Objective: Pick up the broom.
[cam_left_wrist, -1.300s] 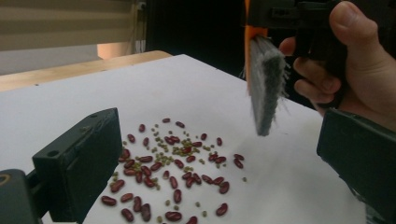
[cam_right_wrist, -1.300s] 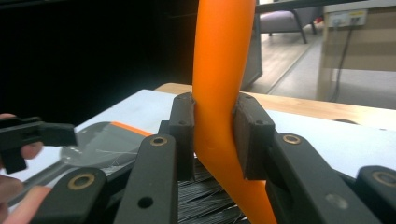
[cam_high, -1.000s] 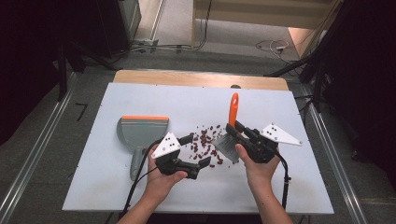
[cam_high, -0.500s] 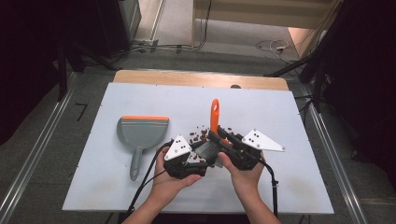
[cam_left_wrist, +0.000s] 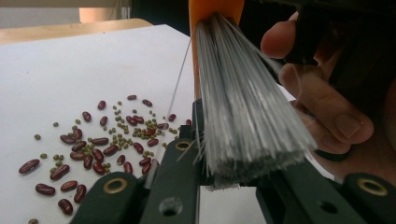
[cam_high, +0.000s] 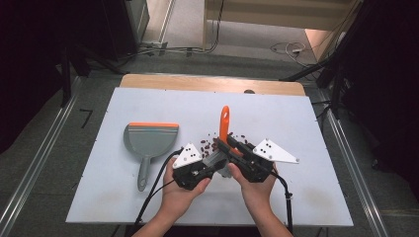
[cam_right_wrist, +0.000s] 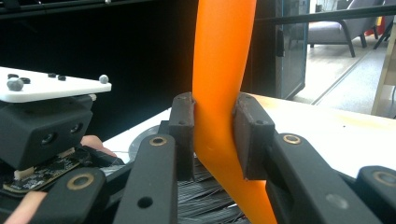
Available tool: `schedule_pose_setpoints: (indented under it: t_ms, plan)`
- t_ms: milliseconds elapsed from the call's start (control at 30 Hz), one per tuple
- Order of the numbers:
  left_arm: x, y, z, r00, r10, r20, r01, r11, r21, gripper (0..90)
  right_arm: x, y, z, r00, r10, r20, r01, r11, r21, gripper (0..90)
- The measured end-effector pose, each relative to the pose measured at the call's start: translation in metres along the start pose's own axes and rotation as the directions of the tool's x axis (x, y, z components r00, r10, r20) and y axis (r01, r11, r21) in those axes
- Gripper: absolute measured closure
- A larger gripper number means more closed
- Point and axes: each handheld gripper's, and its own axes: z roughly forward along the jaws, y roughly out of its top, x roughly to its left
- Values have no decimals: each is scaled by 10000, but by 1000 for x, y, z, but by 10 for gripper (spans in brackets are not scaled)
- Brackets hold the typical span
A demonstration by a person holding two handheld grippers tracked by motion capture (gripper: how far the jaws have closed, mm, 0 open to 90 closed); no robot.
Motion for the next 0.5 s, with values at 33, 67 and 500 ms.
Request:
schedule_pose_setpoints:
  t_ms: [33, 67, 500]
  plan:
    - [1, 0, 0, 10000, 10, 4, -10, 10000, 36, 847, -1, 0, 0, 10000, 86, -40, -86, 10000, 36, 692]
    - [2, 0, 0, 10000, 26, 18, -26, 10000, 64, 852, -2, 0, 0, 9999, 142, -66, -141, 9999, 68, 689]
    - [23, 8, -22, 9987, 175, 487, -173, 9998, -56, 860, -43, 21, -12, 9746, 383, -2206, -283, 9984, 480, 457]
